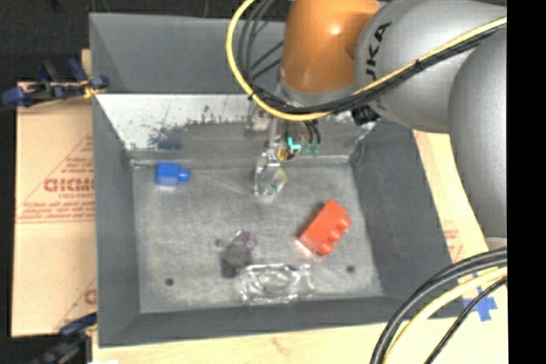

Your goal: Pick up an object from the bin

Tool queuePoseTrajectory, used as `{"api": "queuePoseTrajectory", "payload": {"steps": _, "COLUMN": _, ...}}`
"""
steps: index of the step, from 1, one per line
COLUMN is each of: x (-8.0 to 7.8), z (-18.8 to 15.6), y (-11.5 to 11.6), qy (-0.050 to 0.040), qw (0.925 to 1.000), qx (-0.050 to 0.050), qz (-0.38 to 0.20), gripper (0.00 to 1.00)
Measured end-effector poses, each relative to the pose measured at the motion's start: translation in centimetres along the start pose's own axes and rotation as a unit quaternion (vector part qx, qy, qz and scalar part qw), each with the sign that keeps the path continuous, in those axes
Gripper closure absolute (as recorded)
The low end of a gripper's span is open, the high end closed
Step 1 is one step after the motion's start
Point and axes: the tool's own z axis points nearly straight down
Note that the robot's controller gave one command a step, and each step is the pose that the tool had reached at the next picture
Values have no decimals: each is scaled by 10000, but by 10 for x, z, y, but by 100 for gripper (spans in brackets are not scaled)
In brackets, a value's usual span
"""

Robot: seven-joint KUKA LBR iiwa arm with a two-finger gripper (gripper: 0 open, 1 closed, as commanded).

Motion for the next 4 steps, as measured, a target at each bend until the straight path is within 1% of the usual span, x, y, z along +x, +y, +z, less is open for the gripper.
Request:
{"api": "queuePoseTrajectory", "payload": {"steps": 1, "x": 86, "z": 86, "y": -73, "qy": -9, "qw": 9821, "qx": 19, "qz": -1886, "gripper": 0}}
{"api": "queuePoseTrajectory", "payload": {"steps": 2, "x": 129, "z": 101, "y": -170, "qy": -39, "qw": 9770, "qx": 25, "qz": -2133, "gripper": 0}}
{"api": "queuePoseTrajectory", "payload": {"steps": 3, "x": 128, "z": 101, "y": -167, "qy": -39, "qw": 9766, "qx": 14, "qz": -2150, "gripper": 100}}
{"api": "queuePoseTrajectory", "payload": {"steps": 4, "x": 128, "z": 101, "y": -166, "qy": -39, "qw": 9767, "qx": 12, "qz": -2146, "gripper": 0}}
